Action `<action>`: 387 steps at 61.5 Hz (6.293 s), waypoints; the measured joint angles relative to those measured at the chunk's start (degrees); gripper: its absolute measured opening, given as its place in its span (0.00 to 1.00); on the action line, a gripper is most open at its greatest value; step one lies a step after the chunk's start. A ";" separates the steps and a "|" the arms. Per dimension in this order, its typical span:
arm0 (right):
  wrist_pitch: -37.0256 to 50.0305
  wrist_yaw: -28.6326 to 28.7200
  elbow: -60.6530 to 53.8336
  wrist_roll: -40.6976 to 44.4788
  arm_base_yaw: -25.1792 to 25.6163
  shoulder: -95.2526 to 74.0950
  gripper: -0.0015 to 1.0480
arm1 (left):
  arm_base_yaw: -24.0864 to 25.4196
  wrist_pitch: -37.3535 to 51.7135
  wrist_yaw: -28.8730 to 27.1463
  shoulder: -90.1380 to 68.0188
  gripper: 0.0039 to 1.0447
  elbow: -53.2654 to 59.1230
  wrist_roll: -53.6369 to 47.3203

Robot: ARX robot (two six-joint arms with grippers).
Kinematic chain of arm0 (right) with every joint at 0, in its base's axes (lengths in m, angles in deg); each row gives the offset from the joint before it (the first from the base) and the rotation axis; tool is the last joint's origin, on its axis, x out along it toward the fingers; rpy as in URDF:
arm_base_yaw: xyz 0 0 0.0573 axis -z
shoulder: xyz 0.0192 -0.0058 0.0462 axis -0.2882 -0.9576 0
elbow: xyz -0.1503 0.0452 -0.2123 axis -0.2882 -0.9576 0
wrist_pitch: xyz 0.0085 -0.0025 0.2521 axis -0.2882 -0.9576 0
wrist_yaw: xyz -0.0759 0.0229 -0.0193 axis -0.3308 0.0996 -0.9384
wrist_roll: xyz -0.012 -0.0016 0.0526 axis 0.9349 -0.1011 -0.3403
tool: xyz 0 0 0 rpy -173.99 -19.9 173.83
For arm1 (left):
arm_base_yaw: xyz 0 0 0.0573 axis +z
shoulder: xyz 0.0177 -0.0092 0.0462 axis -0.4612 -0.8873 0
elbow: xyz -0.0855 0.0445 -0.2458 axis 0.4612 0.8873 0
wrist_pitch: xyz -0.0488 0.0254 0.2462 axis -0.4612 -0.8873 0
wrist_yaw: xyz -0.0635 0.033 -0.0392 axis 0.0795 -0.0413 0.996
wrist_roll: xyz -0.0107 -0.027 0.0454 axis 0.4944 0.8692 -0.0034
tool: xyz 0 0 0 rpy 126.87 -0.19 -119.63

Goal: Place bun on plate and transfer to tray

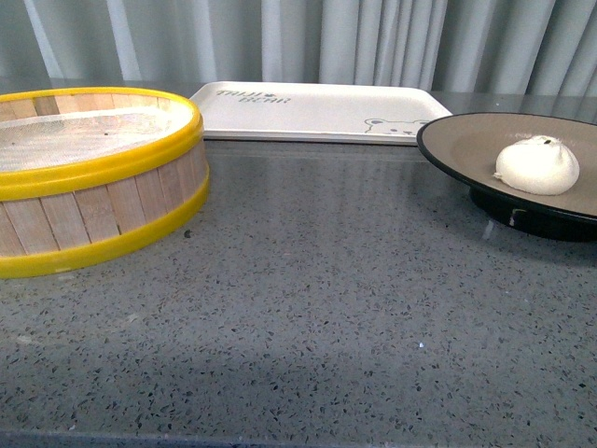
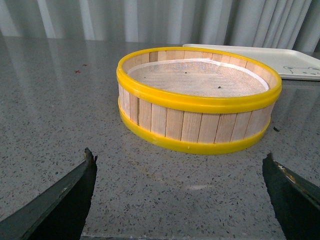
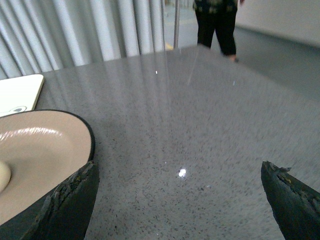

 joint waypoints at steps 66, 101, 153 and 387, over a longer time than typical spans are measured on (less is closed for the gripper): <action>-4.94 26.18 20.37 -59.32 -7.54 -35.58 0.62 | 0.00 0.00 0.00 0.00 0.94 0.00 0.00; -4.35 26.58 21.88 -57.96 -7.87 -36.50 0.03 | 0.00 0.00 0.00 0.00 0.94 0.00 0.00; -13.03 23.43 60.46 -54.01 -15.74 -58.93 0.03 | 0.00 0.00 0.00 0.00 0.94 0.00 0.00; -18.27 13.99 -9.64 5.95 -4.37 32.83 0.02 | 0.00 0.00 -0.02 0.02 0.94 0.00 0.00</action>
